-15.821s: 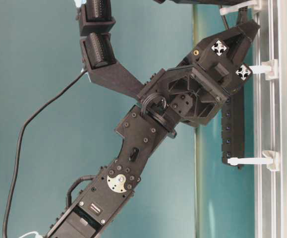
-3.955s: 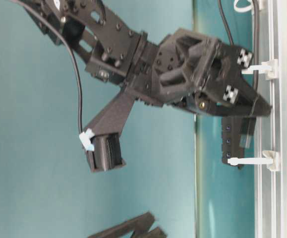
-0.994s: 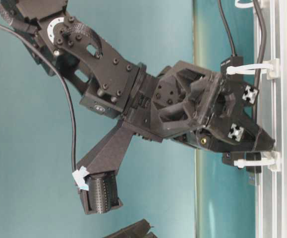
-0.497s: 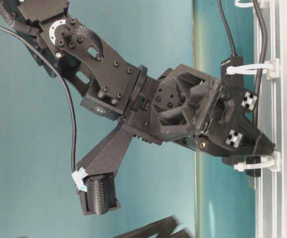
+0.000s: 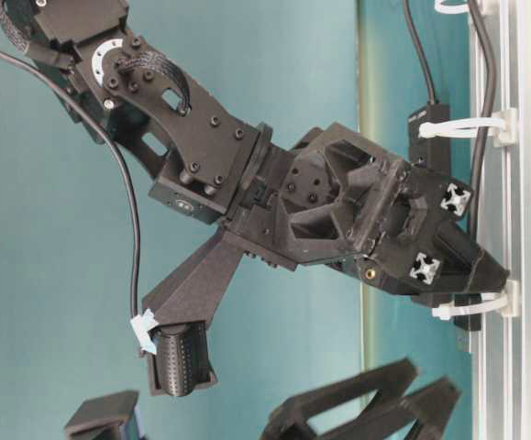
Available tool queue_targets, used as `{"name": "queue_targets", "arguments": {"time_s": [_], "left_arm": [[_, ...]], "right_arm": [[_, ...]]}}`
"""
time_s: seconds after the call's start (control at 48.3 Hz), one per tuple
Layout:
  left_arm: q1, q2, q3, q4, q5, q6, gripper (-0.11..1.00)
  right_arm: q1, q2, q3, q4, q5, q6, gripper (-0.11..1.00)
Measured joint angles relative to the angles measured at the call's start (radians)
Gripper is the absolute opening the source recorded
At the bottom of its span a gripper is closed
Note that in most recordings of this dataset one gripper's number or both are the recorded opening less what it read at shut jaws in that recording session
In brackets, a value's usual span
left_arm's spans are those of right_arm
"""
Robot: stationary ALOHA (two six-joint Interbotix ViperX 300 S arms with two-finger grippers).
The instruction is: Pass the USB cable through three rings with both arms.
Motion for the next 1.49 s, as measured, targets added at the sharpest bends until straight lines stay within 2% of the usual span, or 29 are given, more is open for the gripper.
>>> {"name": "queue_targets", "arguments": {"time_s": [0.497,0.808,1.118,1.491], "left_arm": [[-0.015,0.127,-0.040,0.002,-0.100,0.002,0.77],[-0.015,0.141,-0.037,0.002,-0.114,0.002,0.48],[-0.015,0.143,-0.035,0.002,-0.115,0.012,0.26],[-0.015,0.141,-0.028,0.002,-0.143,0.018,0.25]], "right_arm": [[0.002,0.000,0.002,0.011,-0.006,0.002,-0.07],[0.002,0.000,0.002,0.011,-0.008,0.002,-0.07],[0.002,0.000,0.002,0.011,-0.009,0.003,-0.07],[0.002,0.000,0.014,0.011,-0.057,0.002,-0.07]]}}
